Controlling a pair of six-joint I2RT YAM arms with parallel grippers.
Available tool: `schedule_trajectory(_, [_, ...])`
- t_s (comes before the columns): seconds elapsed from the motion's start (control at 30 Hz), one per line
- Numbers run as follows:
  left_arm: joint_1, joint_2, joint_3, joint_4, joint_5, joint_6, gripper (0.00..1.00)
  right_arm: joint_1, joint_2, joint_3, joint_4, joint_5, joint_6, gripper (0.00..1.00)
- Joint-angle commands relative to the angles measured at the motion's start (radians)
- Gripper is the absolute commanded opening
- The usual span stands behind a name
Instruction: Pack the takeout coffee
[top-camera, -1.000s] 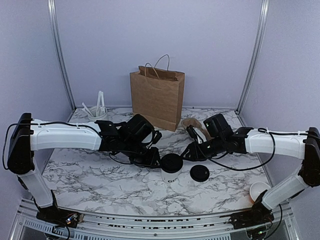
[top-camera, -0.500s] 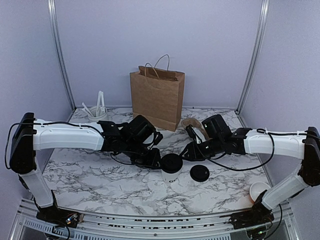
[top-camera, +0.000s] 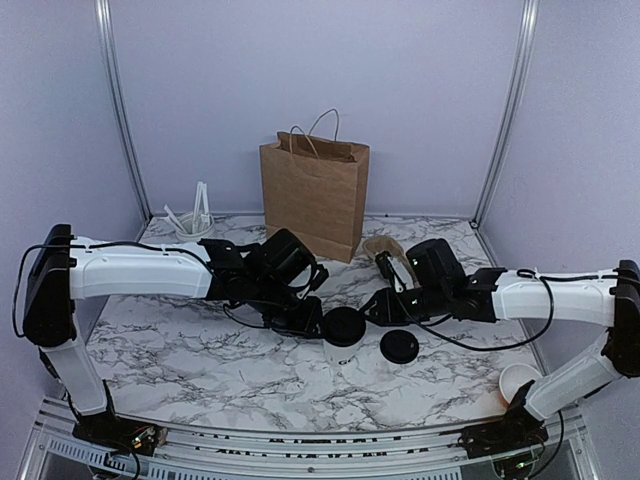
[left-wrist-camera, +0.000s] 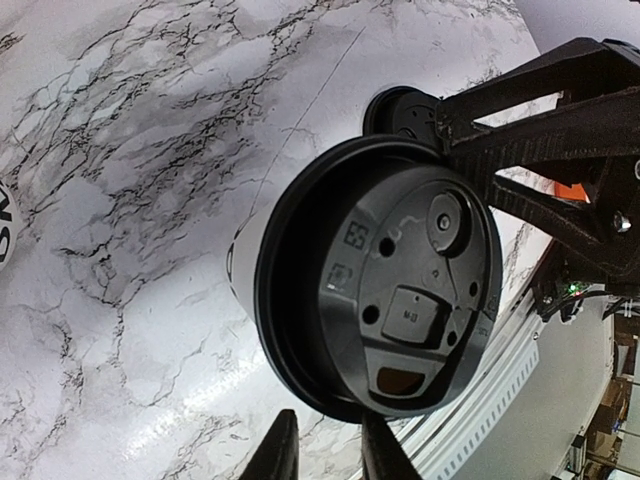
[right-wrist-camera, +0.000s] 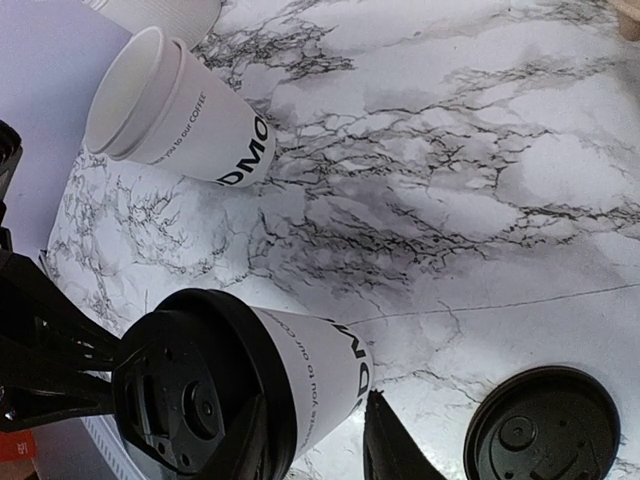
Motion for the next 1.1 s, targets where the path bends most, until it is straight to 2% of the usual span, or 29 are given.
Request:
schedule_trajectory(0.0, [-0.005,0.071,-0.015,-0.046,-0.057,0.024,0.22,0.051,0.022,-0.063,-0.128,-0.015,0.017,0.31])
schedule_trajectory(0.63, [-0.005,0.097,-0.057,-0.067,-0.065,0.036,0.22,0.06,0.056,-0.149,-0.093,-0.001,0.059,0.3])
schedule_trajectory(0.77, [-0.005,0.096,-0.053,-0.075,-0.079,0.038,0.22,0.102,0.071,-0.157,-0.086,-0.001,0.072,0.3])
schedule_trajectory(1.07, [0.001,0.068,0.009,-0.121,-0.128,0.061,0.22,0.103,0.003,-0.041,-0.19,0.081,0.072,0.29])
